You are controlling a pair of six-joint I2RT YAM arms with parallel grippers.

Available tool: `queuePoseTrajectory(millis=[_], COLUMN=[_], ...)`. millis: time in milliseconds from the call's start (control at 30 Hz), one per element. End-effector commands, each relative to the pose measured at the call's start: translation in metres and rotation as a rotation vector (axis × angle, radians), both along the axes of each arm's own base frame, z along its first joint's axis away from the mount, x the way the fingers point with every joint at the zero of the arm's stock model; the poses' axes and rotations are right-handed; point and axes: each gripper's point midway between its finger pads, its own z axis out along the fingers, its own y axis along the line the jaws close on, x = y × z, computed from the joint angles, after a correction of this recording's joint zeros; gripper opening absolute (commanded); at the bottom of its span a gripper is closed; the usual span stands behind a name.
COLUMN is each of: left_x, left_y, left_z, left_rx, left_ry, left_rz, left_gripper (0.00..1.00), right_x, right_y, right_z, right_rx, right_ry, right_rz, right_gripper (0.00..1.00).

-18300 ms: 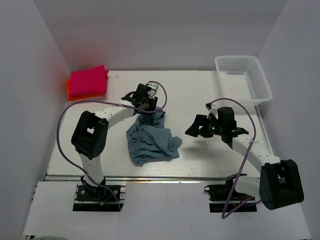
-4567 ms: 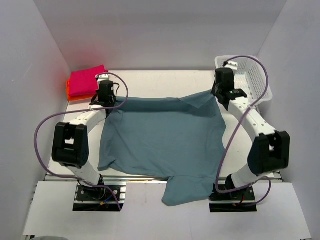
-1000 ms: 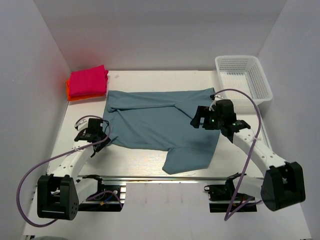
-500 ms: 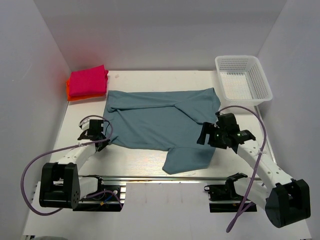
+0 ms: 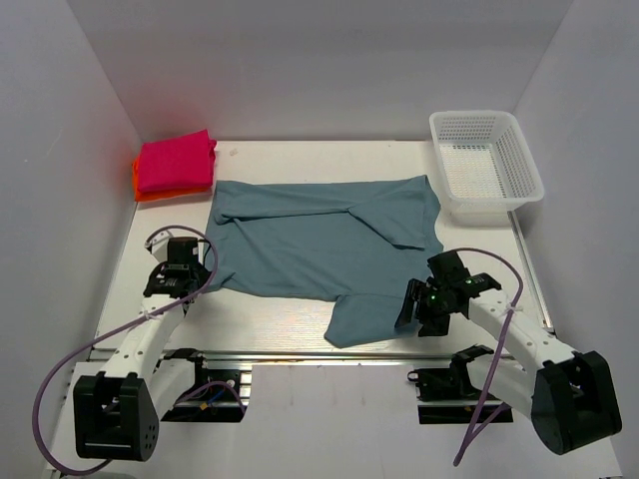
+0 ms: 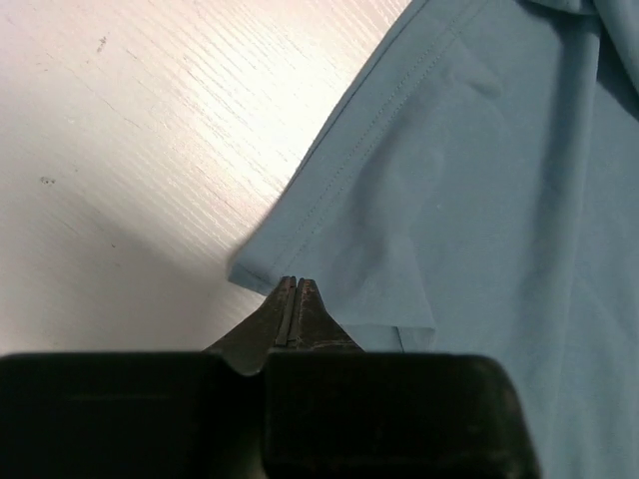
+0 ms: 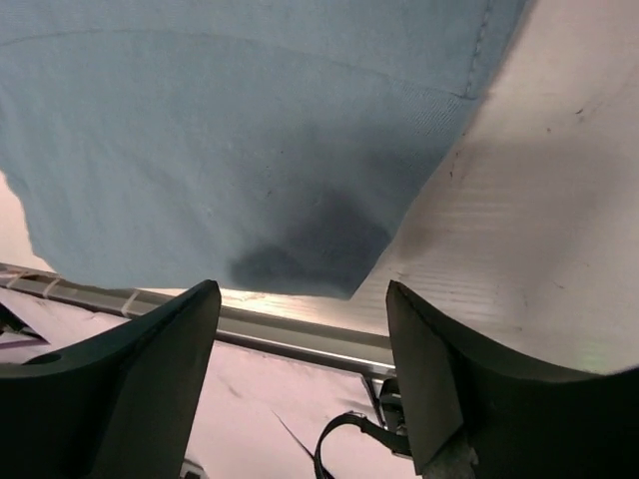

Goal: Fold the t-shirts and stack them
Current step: Grap the side of the flattened tshirt closest away from the robot with both arms

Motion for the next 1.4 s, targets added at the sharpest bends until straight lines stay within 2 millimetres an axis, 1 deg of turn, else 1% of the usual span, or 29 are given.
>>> queuePoseTrajectory(millis=[0, 33, 100, 167, 200, 233, 267, 333, 367, 400, 433, 467, 567, 600, 633, 667, 700, 767, 800, 867, 900, 933, 967, 1067, 1100, 1200, 1233, 1300, 1367], left_x=[0.002, 0.002, 0.003, 0.002, 0.002, 0.001, 0.004, 0.005, 0.005, 0.008, 0.008, 0.01, 0.01, 0.011, 0.007, 0.009, 0.006, 0.006, 0.005, 0.004, -0.001, 0.003, 0.001, 0.007, 0.003, -0.003, -0.009, -0.009, -0.012], left_y=[0.004, 0.002, -0.001, -0.001, 0.0, 0.001, 0.001, 0.001, -0.001, -0.004, -0.007, -0.008, -0.013, -0.014, -0.016, -0.016, -0.018, -0.019, -0.019, -0.017, -0.015, -0.014, -0.014, -0.01, -0.008, 0.005, 0.007, 0.013, 0.017], left_z=[0.008, 0.005, 0.004, -0.001, -0.001, -0.005, -0.003, -0.007, -0.009, -0.007, -0.011, -0.012, -0.02, -0.024, -0.031, -0.033, -0.042, -0.048, -0.052, -0.056, -0.058, -0.056, -0.057, -0.042, -0.042, -0.024, -0.021, -0.001, 0.013], left_rx=[0.005, -0.002, -0.014, -0.013, -0.006, 0.001, 0.001, 0.001, 0.004, -0.002, -0.012, -0.013, -0.026, -0.033, -0.042, -0.042, -0.049, -0.056, -0.056, -0.048, -0.041, -0.034, -0.033, -0.017, -0.012, 0.023, 0.028, 0.044, 0.057], left_ry=[-0.013, -0.001, 0.002, 0.023, 0.023, 0.042, 0.04, 0.048, 0.051, 0.037, 0.042, 0.031, 0.048, 0.062, 0.085, 0.084, 0.109, 0.127, 0.142, 0.177, 0.197, 0.194, 0.203, 0.154, 0.153, 0.088, 0.094, 0.023, -0.015], left_rz=[0.022, 0.015, 0.005, 0.005, 0.011, 0.004, 0.004, 0.004, -0.02, -0.042, -0.051, -0.067, -0.093, -0.099, -0.106, -0.106, -0.111, -0.116, -0.116, -0.108, -0.102, -0.097, -0.097, -0.084, -0.07, 0.014, 0.03, 0.064, 0.079], left_gripper=[0.0, 0.0, 0.0, 0.0, 0.0, 0.15, 0.26, 0.44, 0.48, 0.53, 0.61, 0.61, 0.62, 0.62, 0.62, 0.56, 0.52, 0.44, 0.33, 0.24, 0.1, 0.02, 0.0, 0.0, 0.0, 0.0, 0.0, 0.0, 0.0], right_x=[-0.002, 0.001, 0.005, 0.011, 0.013, 0.016, 0.017, 0.023, 0.028, 0.029, 0.03, 0.026, 0.036, 0.035, 0.034, 0.033, 0.033, 0.031, 0.029, 0.028, 0.028, 0.031, 0.03, 0.034, 0.034, 0.036, 0.037, 0.039, 0.039], right_y=[0.011, 0.013, 0.018, 0.018, 0.017, 0.017, 0.017, 0.016, 0.012, 0.01, 0.006, -0.007, -0.012, -0.013, -0.014, -0.013, -0.013, -0.014, -0.015, -0.022, -0.022, -0.031, -0.035, -0.041, -0.043, -0.054, -0.059, -0.061, -0.063], right_z=[-0.004, -0.005, -0.003, 0.0, 0.0, 0.001, 0.001, 0.01, 0.022, 0.027, 0.031, 0.031, 0.063, 0.066, 0.072, 0.072, 0.073, 0.074, 0.073, 0.072, 0.074, 0.071, 0.072, 0.072, 0.072, 0.072, 0.072, 0.072, 0.069], right_rx=[0.05, 0.059, 0.075, 0.071, 0.064, 0.064, 0.06, 0.051, 0.026, 0.013, -0.009, -0.08, -0.108, -0.115, -0.119, -0.118, -0.116, -0.122, -0.128, -0.169, -0.169, -0.223, -0.246, -0.285, -0.297, -0.364, -0.386, -0.403, -0.409], right_ry=[0.026, 0.02, 0.005, -0.011, -0.015, -0.024, -0.023, -0.045, -0.065, -0.079, -0.078, -0.069, -0.109, -0.108, -0.105, -0.098, -0.089, -0.076, -0.06, -0.047, -0.047, -0.051, -0.043, -0.041, -0.041, -0.035, -0.036, -0.034, -0.021], right_rz=[-0.003, -0.002, 0.004, -0.003, -0.009, -0.013, -0.017, -0.018, -0.018, -0.016, -0.028, -0.044, -0.054, -0.05, -0.047, -0.046, -0.045, -0.049, -0.047, -0.059, -0.059, -0.079, -0.084, -0.097, -0.098, -0.116, -0.126, -0.128, -0.126], right_gripper=[0.7, 0.54, 0.3, 0.27, 0.22, 0.0, 0.0, 0.0, 0.0, 0.0, 0.0, 0.0, 0.0, 0.0, 0.0, 0.0, 0.0, 0.0, 0.0, 0.0, 0.0, 0.0, 0.0, 0.0, 0.0, 0.0, 0.0, 0.0, 0.0])
